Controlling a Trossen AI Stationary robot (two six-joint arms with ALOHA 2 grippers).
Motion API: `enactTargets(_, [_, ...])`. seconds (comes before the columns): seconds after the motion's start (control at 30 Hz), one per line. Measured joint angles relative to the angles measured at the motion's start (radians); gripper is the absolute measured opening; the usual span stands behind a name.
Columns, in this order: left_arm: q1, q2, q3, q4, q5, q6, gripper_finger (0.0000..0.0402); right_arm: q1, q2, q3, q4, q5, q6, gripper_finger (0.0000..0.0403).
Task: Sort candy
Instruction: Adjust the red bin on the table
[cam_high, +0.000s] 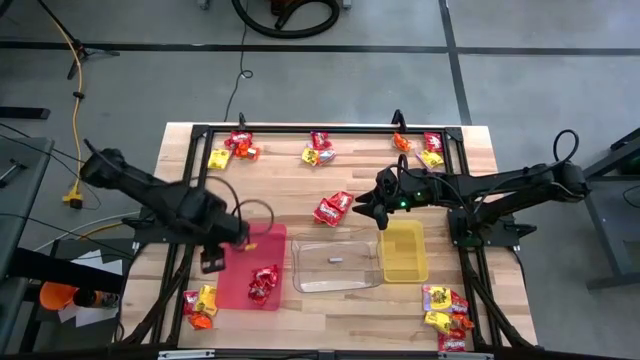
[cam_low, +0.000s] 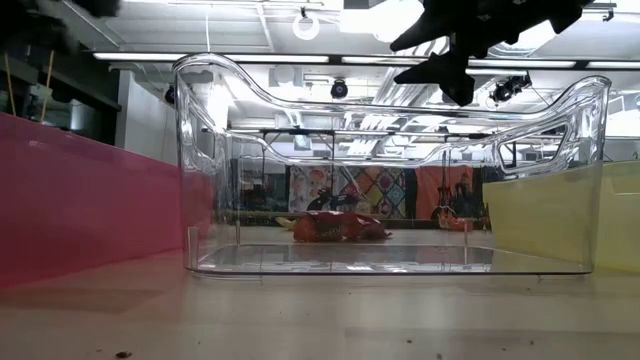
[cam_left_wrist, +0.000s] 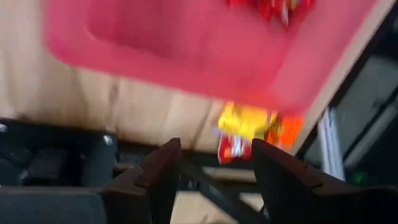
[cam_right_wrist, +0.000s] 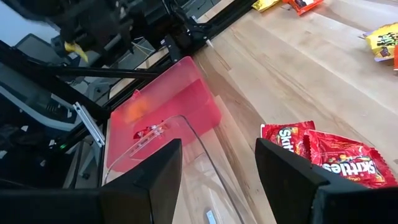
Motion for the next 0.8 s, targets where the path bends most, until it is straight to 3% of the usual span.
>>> enactTargets(0.23, [-0.144, -0.003, -0.111, 0.036, 0.107, -0.049, 0.0182, 0.000, 0.000, 0.000, 0.000, 0.000, 0.001, 0.0197])
enactTargets(0.5, [-0.249, -0.003, -0.249, 0.290, 0.220, -0.232, 0.0182, 0.000, 0.000, 0.000, 0.000, 0.000, 0.000, 0.0197])
enactTargets(0.8, [-0.313, -0.002, -0.326, 0.369, 0.223, -0.406, 0.0182, 0.000, 0.000, 0.000, 0.000, 0.010, 0.000, 0.0197])
